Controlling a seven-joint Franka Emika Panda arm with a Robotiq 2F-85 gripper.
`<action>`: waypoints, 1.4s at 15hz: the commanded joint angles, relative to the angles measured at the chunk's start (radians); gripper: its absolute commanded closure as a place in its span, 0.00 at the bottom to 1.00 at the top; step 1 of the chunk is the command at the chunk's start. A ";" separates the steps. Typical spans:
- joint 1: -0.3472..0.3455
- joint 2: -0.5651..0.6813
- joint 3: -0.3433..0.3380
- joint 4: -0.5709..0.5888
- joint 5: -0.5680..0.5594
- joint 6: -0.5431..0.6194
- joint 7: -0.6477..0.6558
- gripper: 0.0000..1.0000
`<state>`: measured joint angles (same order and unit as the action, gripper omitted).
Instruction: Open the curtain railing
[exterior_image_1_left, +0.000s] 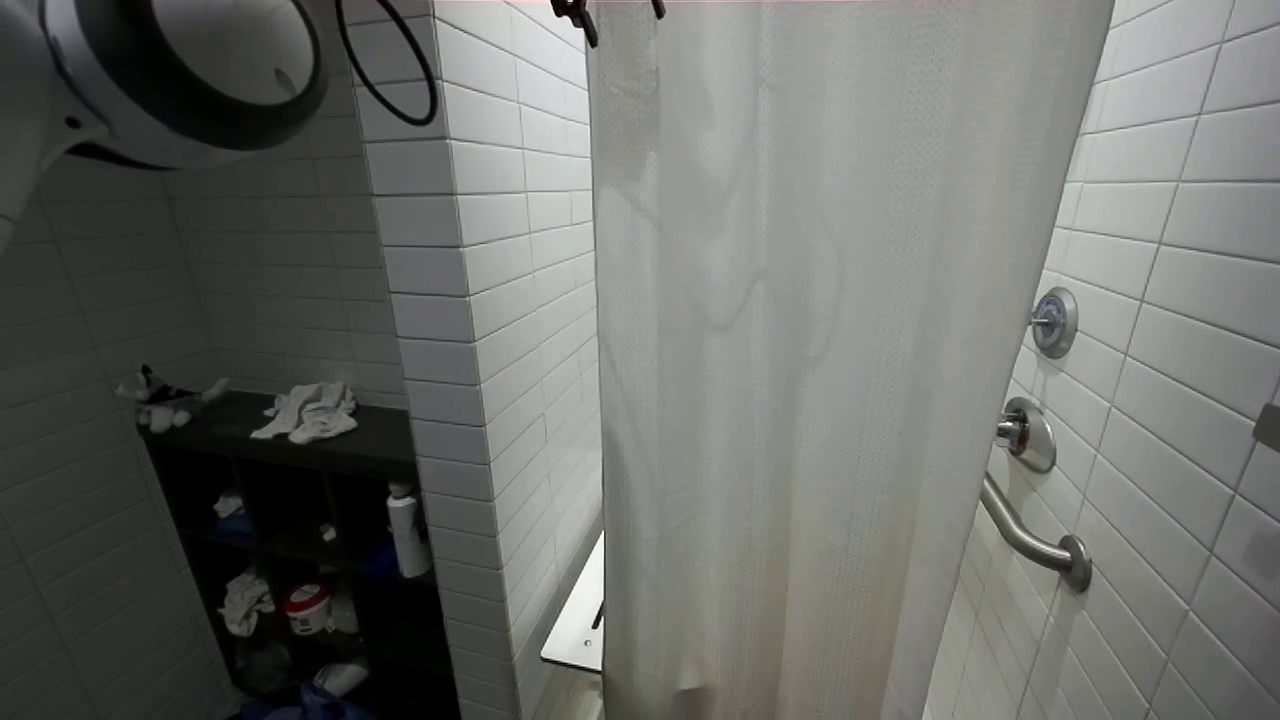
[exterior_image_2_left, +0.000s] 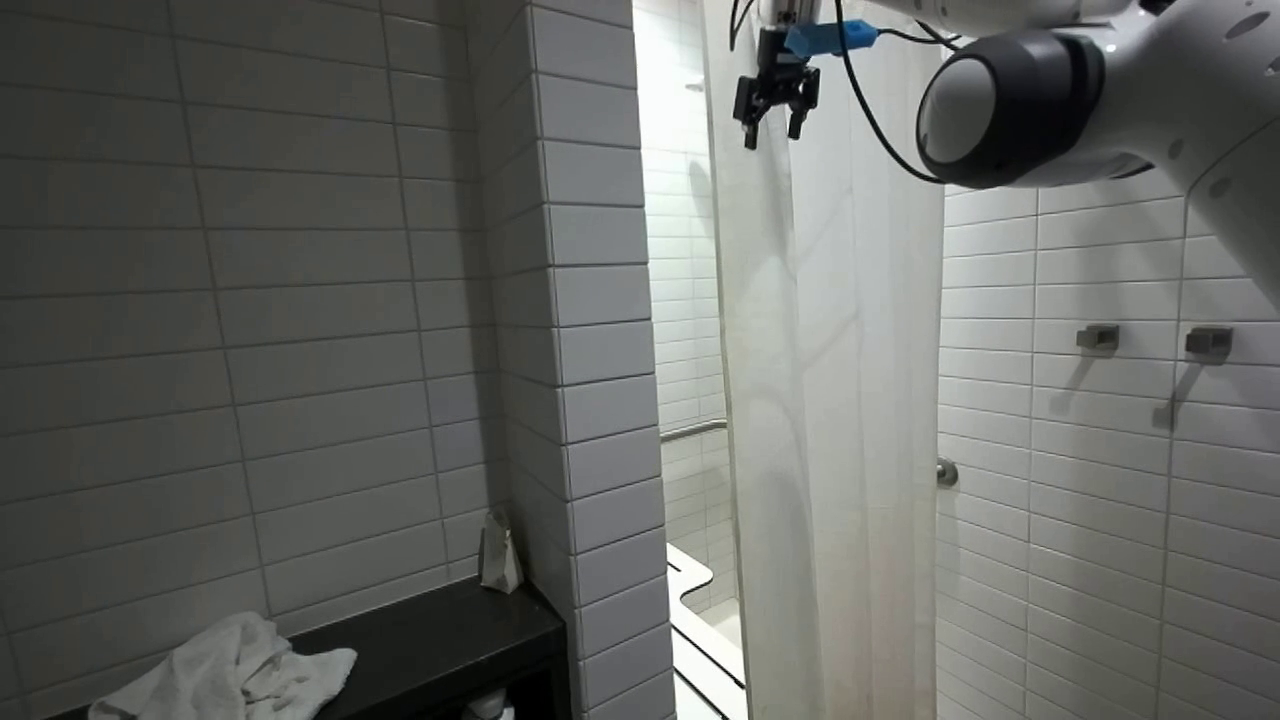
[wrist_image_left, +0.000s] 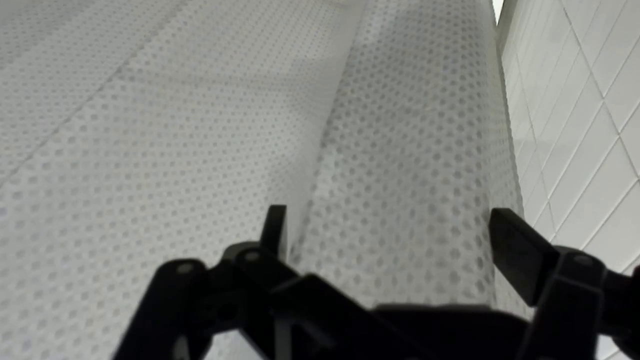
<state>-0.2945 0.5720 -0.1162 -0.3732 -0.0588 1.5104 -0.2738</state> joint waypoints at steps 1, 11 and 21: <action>0.003 0.027 -0.008 0.018 -0.020 0.043 0.055 0.00; -0.048 0.107 0.000 0.021 0.004 0.119 0.163 0.47; -0.055 0.093 -0.004 -0.002 -0.005 0.143 0.149 1.00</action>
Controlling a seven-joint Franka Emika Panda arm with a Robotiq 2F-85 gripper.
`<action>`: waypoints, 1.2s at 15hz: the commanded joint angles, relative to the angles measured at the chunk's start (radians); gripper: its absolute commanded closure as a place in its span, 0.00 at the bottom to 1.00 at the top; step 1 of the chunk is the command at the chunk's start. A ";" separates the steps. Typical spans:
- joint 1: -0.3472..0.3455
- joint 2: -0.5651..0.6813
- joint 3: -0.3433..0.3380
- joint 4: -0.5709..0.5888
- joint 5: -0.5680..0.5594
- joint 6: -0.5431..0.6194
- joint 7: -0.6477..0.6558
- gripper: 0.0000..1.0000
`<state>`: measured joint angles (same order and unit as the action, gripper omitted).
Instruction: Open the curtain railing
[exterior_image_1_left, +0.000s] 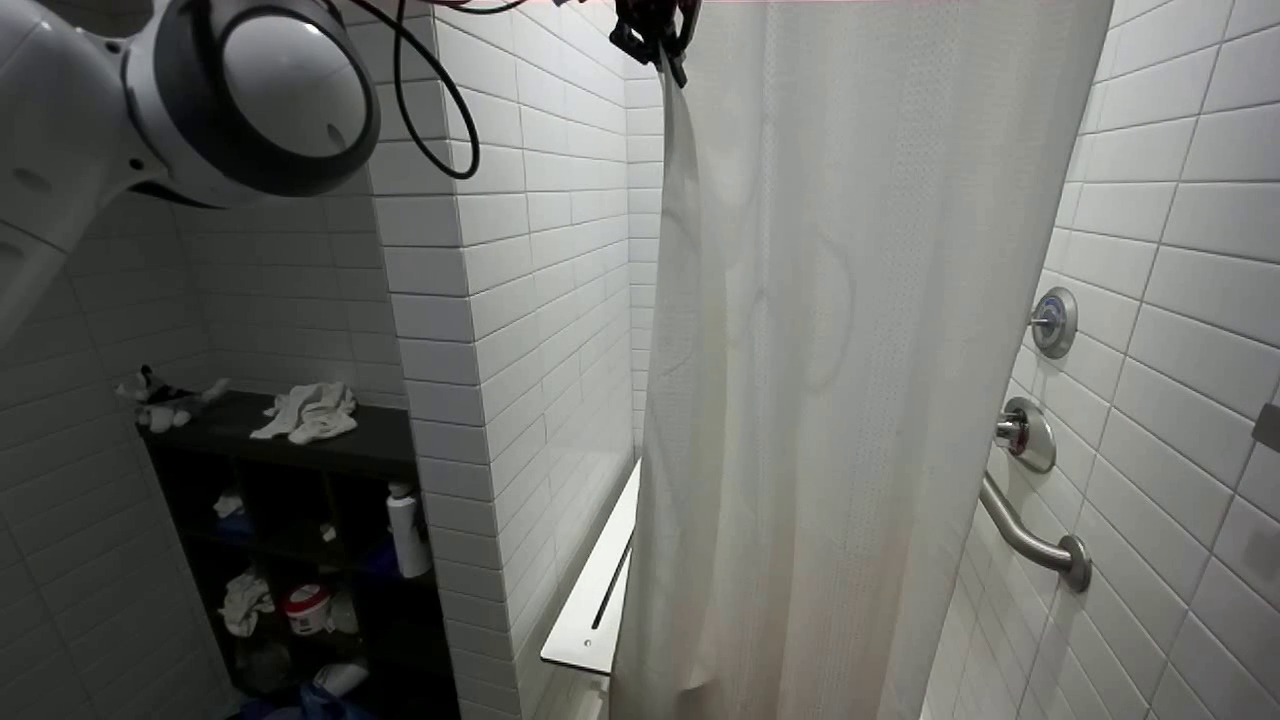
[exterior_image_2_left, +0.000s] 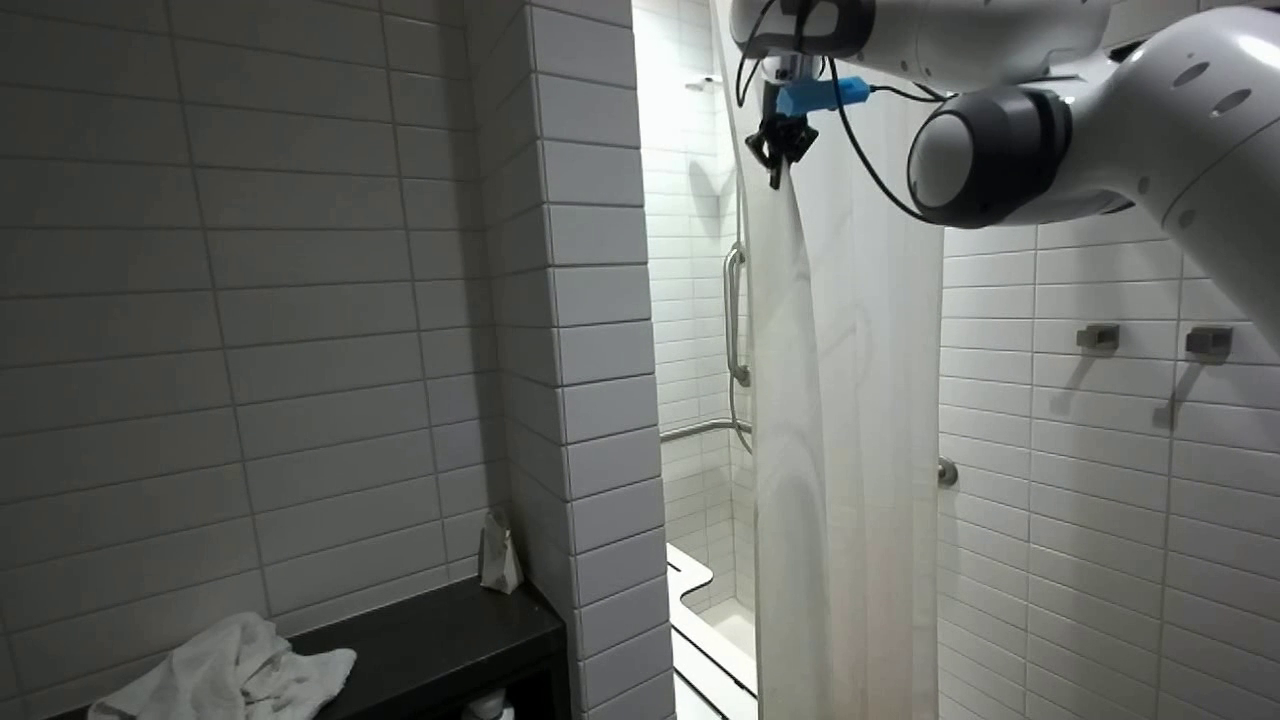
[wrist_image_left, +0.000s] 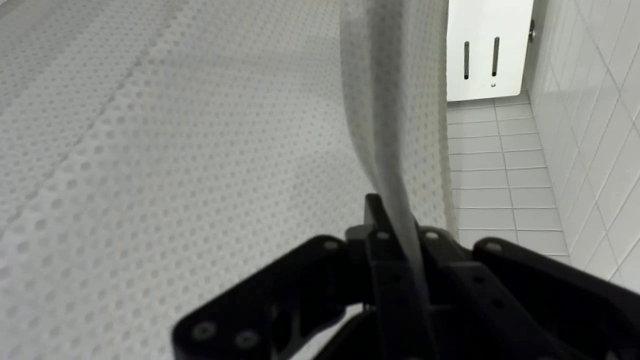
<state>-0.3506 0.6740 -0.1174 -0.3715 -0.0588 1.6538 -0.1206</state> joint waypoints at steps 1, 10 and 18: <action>-0.003 -0.007 -0.001 -0.004 -0.002 -0.006 -0.009 0.99; -0.075 0.002 0.014 0.002 0.040 -0.013 -0.003 0.99; -0.171 0.014 0.032 -0.003 0.109 0.001 0.003 0.99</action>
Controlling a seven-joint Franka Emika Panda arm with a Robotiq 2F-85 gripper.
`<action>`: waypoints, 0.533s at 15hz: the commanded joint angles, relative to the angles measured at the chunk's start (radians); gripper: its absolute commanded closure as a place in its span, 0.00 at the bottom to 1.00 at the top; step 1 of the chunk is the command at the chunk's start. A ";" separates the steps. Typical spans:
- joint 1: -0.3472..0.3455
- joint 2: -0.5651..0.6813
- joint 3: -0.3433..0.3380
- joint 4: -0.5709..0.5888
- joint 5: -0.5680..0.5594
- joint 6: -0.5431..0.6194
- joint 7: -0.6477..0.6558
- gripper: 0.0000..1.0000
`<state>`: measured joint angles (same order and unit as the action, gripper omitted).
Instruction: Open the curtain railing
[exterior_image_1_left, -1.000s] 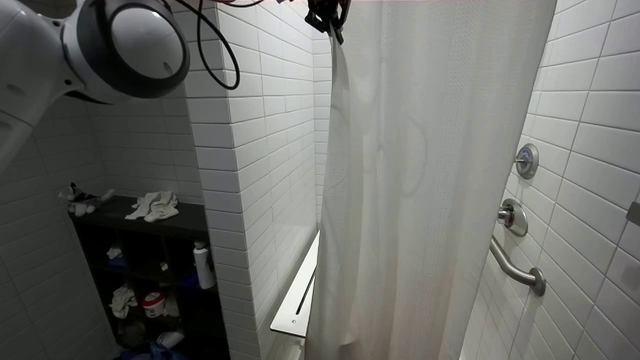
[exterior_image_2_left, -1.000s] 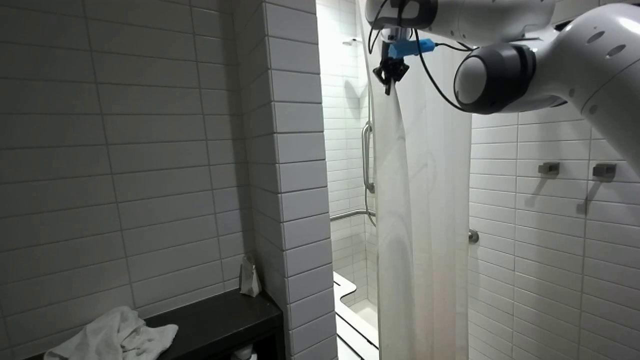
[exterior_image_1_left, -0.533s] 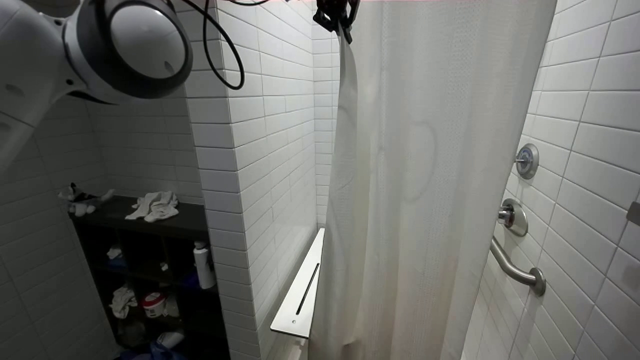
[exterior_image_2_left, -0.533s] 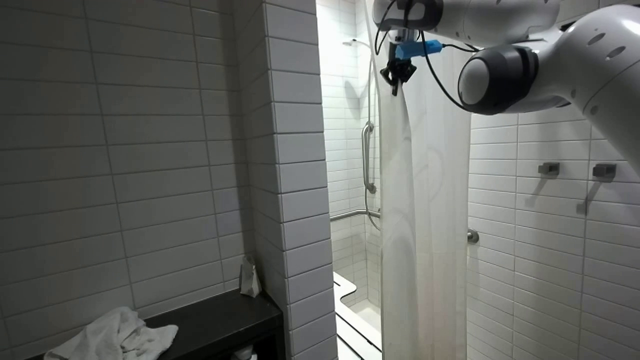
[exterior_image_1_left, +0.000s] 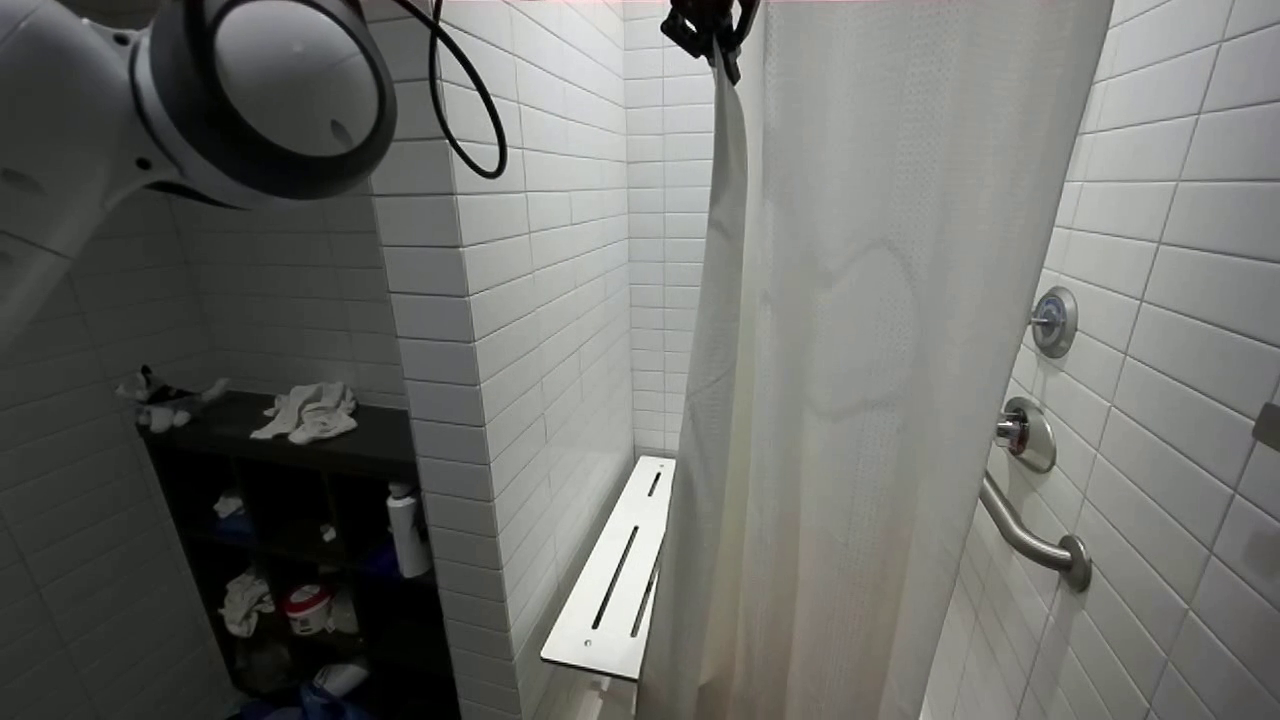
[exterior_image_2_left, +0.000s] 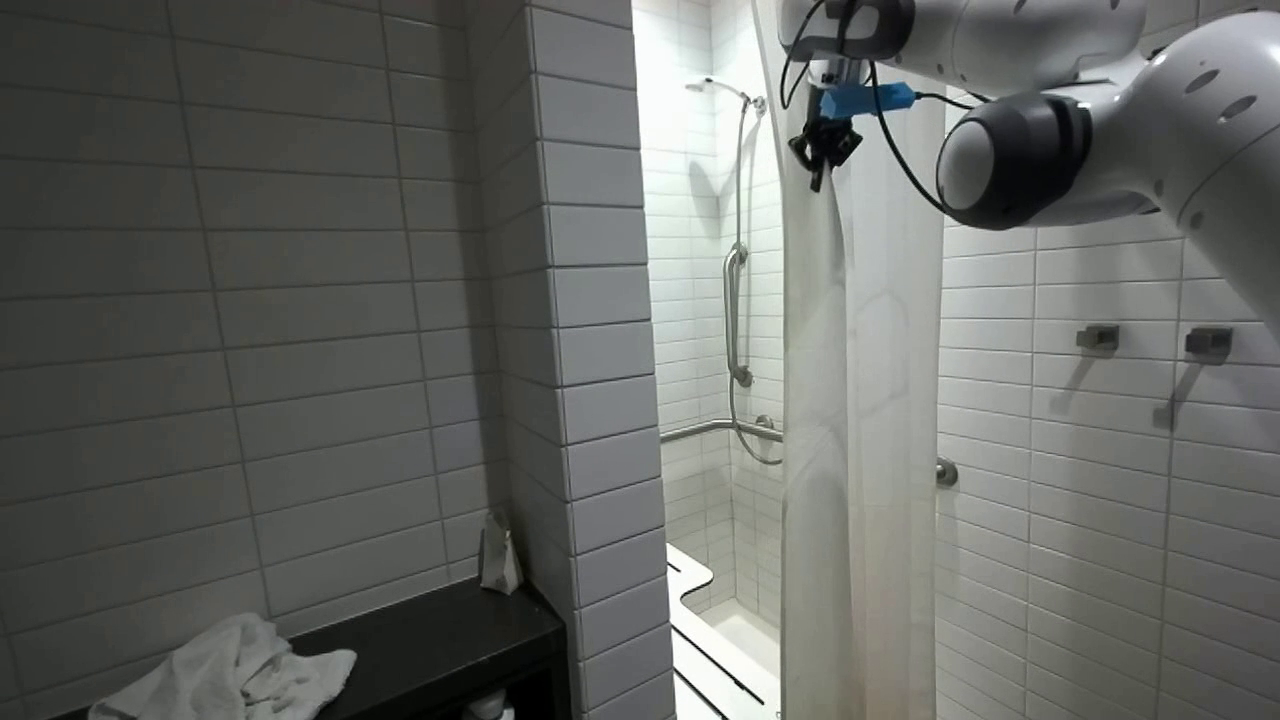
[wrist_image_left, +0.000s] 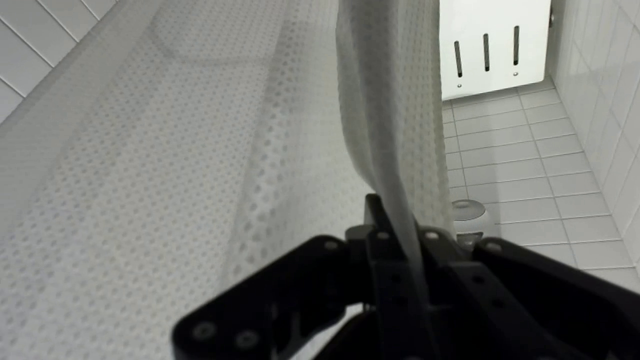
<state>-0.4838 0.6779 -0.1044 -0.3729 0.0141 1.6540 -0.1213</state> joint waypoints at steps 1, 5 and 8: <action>-0.050 0.011 0.023 -0.002 0.048 0.001 0.005 0.99; -0.103 0.023 0.035 0.001 0.088 0.011 0.010 0.99; -0.136 -0.013 0.039 -0.075 0.112 0.059 0.010 0.99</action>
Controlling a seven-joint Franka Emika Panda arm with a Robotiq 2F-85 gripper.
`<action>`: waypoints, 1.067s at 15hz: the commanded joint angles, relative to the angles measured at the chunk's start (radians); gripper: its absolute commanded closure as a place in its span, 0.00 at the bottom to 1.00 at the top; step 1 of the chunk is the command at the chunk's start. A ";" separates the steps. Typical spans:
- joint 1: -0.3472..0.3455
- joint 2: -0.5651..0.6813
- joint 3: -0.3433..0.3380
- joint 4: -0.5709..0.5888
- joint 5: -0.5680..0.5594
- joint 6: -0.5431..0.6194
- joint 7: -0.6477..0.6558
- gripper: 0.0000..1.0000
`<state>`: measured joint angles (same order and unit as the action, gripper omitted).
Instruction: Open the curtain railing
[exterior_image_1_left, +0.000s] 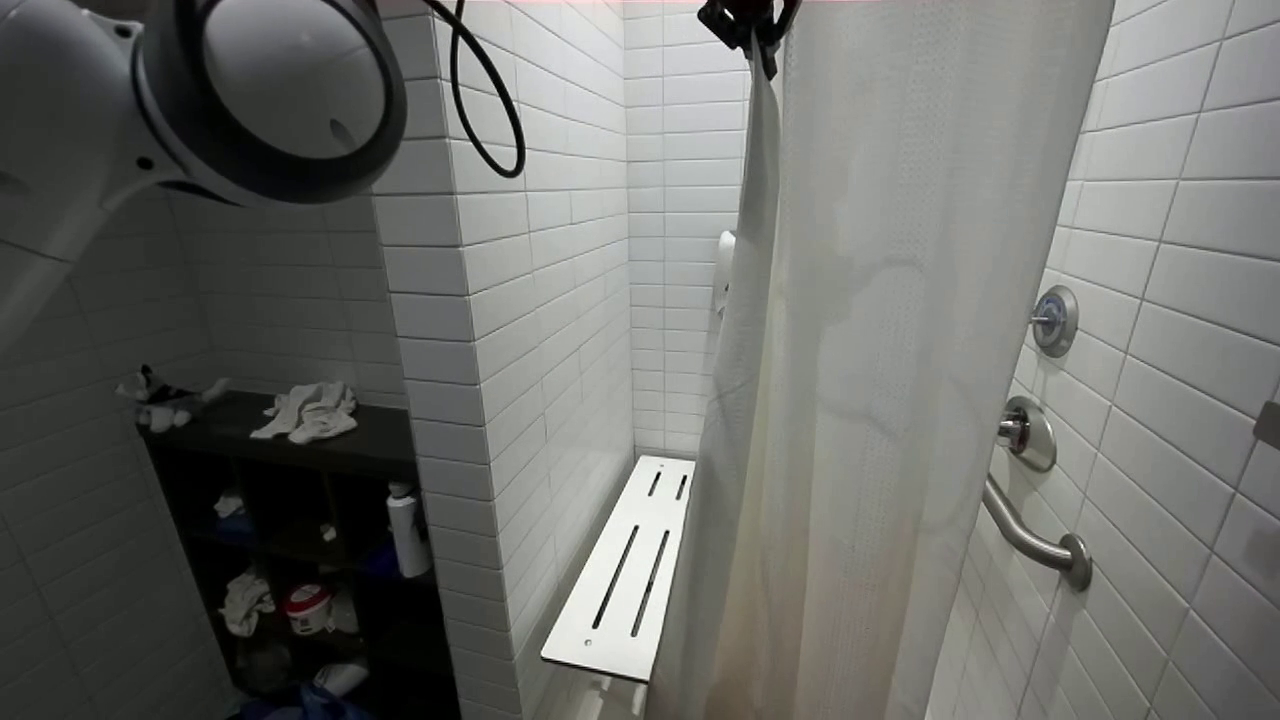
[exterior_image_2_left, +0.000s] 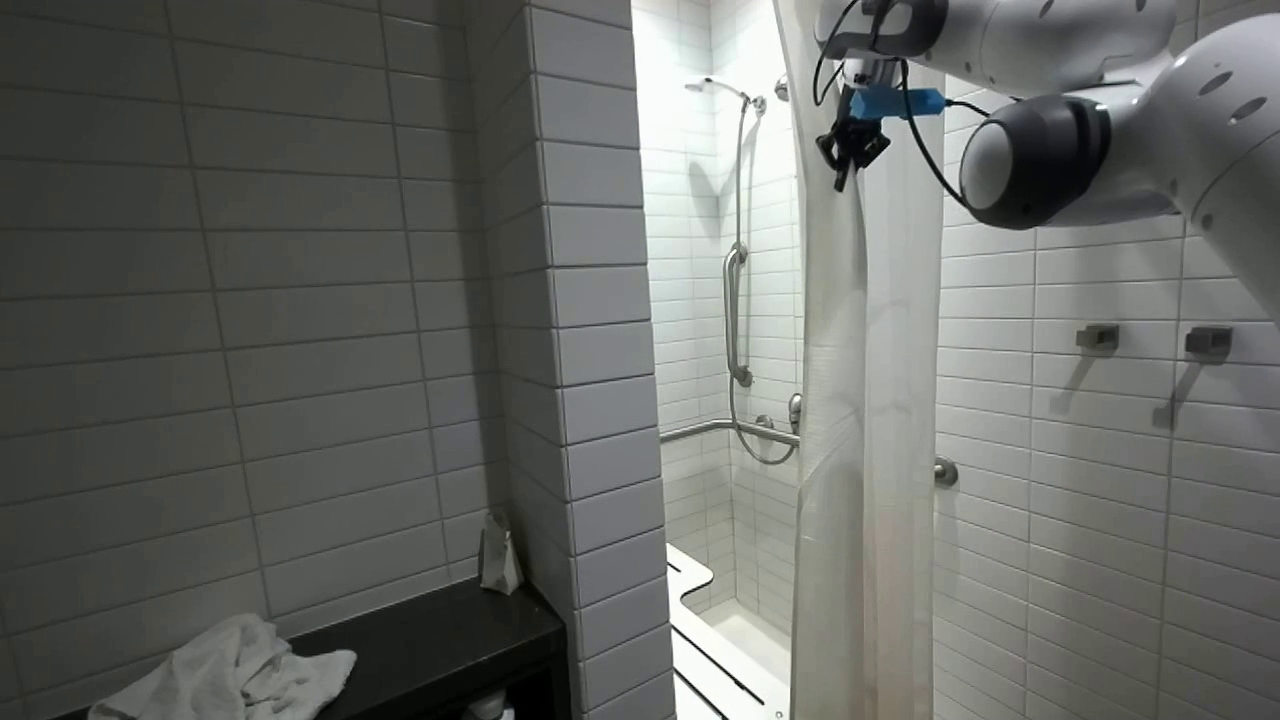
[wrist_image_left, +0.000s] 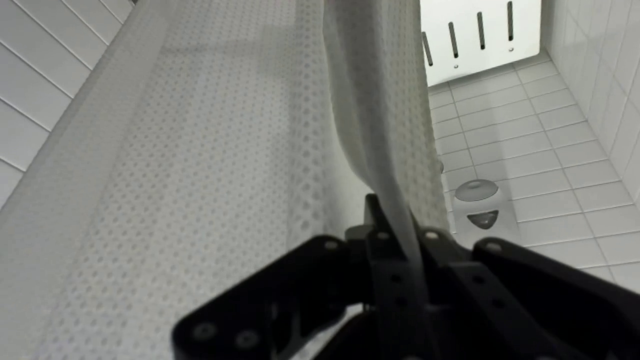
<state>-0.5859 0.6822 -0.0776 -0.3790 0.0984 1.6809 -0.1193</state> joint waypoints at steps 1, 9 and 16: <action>-0.044 -0.015 0.015 -0.074 0.036 0.047 0.008 0.99; -0.111 -0.005 0.032 -0.092 0.083 0.105 0.015 0.99; -0.162 -0.001 0.047 -0.091 0.106 0.119 0.034 0.99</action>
<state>-0.7182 0.7007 -0.0381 -0.4055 0.1859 1.8048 -0.0923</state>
